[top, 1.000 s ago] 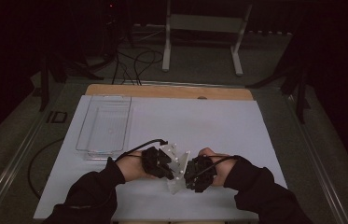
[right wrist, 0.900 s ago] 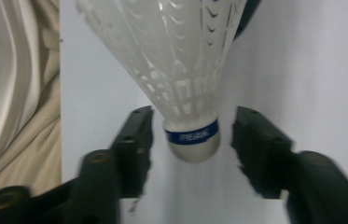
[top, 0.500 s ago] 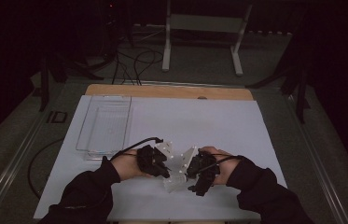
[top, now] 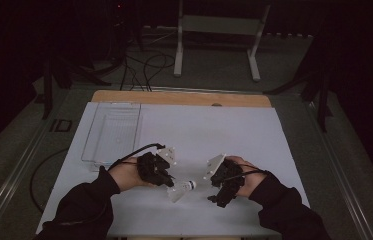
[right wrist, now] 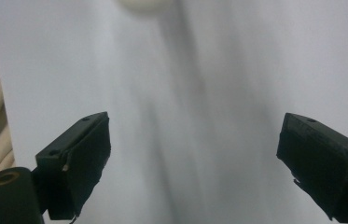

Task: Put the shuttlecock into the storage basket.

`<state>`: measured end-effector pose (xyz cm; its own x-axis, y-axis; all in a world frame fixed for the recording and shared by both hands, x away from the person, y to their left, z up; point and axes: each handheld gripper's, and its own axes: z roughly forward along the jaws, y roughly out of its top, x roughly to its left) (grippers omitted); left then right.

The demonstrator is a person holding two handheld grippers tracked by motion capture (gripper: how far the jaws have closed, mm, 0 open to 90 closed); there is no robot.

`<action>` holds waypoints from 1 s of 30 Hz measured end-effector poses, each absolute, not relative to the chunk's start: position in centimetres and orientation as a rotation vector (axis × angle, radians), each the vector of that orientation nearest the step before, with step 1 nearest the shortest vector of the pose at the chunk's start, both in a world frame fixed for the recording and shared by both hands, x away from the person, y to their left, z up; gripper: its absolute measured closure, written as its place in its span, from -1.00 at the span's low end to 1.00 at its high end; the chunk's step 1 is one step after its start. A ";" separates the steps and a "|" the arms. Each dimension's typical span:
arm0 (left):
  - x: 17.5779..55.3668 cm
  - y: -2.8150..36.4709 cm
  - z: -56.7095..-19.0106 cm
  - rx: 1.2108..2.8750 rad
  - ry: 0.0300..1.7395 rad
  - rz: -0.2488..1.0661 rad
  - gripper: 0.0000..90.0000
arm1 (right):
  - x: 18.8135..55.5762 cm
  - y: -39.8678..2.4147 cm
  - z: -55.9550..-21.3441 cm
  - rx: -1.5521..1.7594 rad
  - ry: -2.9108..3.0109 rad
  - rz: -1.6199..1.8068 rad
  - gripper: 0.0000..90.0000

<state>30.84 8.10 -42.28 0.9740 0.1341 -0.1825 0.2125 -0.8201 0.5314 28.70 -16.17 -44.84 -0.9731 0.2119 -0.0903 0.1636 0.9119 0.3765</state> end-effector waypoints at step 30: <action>32.3 15.5 -38.6 2.477 0.420 -0.004 1.00 | 27.3 -22.1 -48.7 0.496 2.849 0.932 -0.78</action>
<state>32.28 15.46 -38.61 0.9495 0.2969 -0.1014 0.2990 -0.7581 0.5795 27.33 -22.07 -48.74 -0.9415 0.3370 0.0038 0.2740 0.7590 0.5907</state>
